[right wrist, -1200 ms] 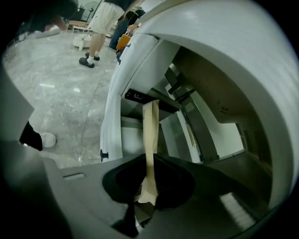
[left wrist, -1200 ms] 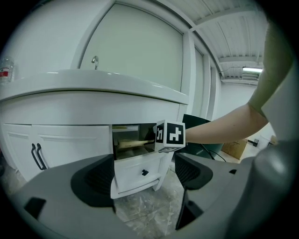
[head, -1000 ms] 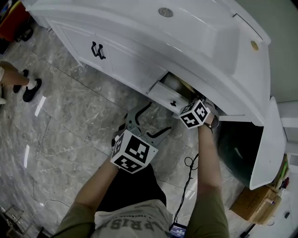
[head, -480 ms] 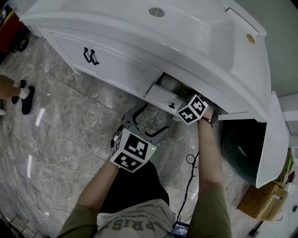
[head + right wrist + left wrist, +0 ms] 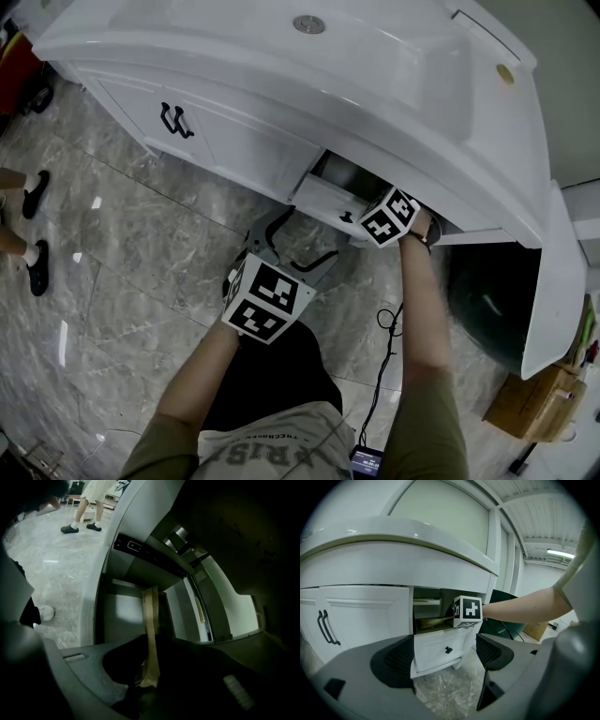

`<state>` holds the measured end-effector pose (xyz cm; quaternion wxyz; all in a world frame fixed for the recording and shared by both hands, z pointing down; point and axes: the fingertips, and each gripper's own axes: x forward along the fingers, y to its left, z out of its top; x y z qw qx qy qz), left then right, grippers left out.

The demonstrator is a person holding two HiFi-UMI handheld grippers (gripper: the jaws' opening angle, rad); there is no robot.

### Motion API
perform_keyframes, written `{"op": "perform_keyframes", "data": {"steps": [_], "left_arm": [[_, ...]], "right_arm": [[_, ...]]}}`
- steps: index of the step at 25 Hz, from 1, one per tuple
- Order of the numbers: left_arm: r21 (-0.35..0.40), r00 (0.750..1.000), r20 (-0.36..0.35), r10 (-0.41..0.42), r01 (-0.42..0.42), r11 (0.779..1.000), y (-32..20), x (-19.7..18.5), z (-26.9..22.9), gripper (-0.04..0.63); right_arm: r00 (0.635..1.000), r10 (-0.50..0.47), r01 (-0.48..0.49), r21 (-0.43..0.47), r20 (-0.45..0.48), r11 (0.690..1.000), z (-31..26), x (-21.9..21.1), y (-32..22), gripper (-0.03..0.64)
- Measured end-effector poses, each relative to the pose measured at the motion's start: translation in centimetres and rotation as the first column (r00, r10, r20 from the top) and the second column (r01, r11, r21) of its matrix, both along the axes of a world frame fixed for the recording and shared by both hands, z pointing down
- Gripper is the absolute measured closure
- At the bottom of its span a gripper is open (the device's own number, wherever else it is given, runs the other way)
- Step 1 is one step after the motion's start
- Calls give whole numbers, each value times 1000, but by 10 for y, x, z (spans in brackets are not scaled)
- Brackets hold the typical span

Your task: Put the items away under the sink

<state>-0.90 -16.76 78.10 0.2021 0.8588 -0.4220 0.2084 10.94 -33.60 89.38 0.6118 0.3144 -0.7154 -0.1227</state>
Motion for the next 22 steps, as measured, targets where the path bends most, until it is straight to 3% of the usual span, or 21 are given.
{"op": "perform_keyframes", "data": {"steps": [13,16,22], "left_arm": [[-28,1000,0,5,-5,1000,-12,-6,12,199],[-27,1000,1,4,-4,1000,-13,-6,13,200],[-29,1000,5,-2,2,1000,-15,-9,14,199]], "right_arm": [[1000,8,-8,-24,-13,1000,12,-3,-6,558],[1000,5,-5,-20,-10,1000,12,-4,-8,486],[1000,18,-17,-21,18,1000,11,-7,-11,486]]}}
